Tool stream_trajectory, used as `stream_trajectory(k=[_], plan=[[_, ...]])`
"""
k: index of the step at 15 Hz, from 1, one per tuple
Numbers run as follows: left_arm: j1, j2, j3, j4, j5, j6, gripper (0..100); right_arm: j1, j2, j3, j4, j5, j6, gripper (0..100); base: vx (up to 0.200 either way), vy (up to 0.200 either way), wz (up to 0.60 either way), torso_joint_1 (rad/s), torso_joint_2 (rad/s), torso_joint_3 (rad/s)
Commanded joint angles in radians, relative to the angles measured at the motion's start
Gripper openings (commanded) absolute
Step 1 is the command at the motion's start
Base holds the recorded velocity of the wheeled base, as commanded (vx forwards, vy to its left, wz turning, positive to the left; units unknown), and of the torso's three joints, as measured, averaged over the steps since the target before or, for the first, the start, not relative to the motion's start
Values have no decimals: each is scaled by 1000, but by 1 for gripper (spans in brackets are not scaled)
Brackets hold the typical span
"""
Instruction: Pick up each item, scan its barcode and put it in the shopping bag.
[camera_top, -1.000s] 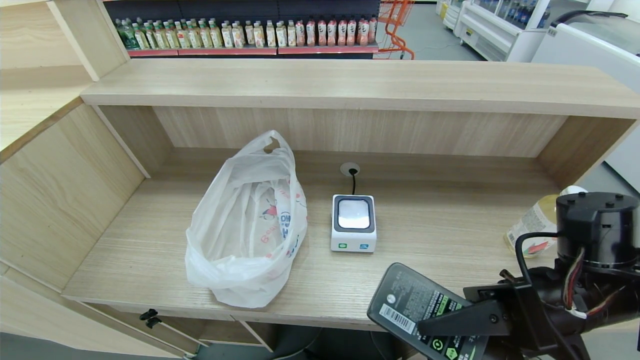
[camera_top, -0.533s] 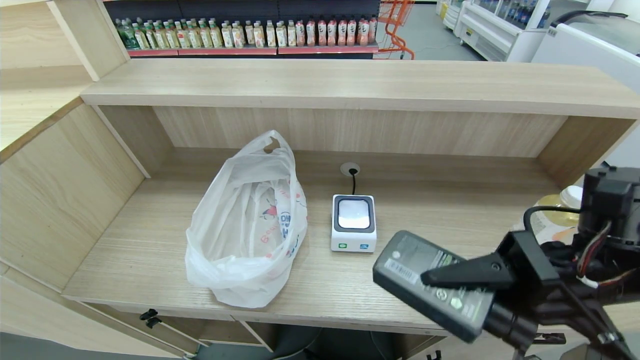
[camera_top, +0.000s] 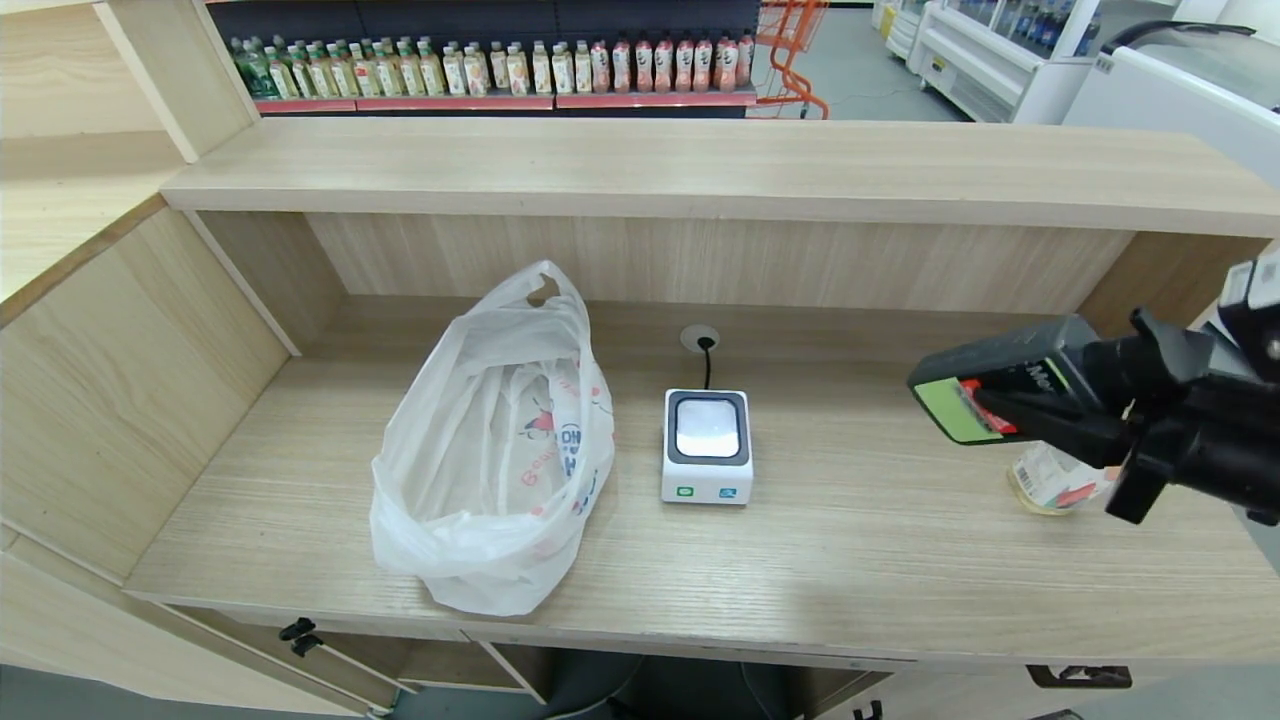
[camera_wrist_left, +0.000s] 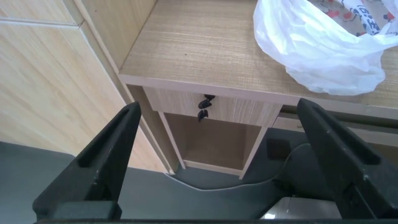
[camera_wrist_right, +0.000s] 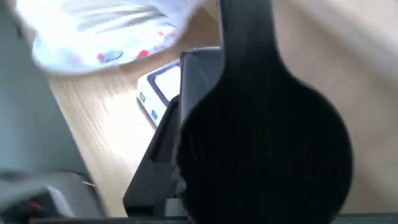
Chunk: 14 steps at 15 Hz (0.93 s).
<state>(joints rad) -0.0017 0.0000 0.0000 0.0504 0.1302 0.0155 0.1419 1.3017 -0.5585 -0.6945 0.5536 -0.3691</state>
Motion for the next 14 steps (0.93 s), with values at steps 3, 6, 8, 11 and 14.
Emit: stream_trajectory(k=[3, 6, 8, 11, 14], plan=[[0, 0, 0, 0, 0, 0, 100, 242, 113, -166, 193, -328, 869, 0, 0, 0, 0, 0, 0, 0], [2, 0, 0, 0, 0, 0, 100, 281, 255, -247, 191, -343, 1069, 0, 0, 0, 0, 0, 0, 0], [0, 0, 0, 0, 0, 0, 100, 283, 366, -287, 187, -343, 1082, 0, 0, 0, 0, 0, 0, 0], [0, 0, 0, 0, 0, 0, 100, 298, 485, -366, 167, -343, 1078, 0, 0, 0, 0, 0, 0, 0], [0, 0, 0, 0, 0, 0, 100, 332, 561, -439, 167, -347, 1072, 0, 0, 0, 0, 0, 0, 0]])
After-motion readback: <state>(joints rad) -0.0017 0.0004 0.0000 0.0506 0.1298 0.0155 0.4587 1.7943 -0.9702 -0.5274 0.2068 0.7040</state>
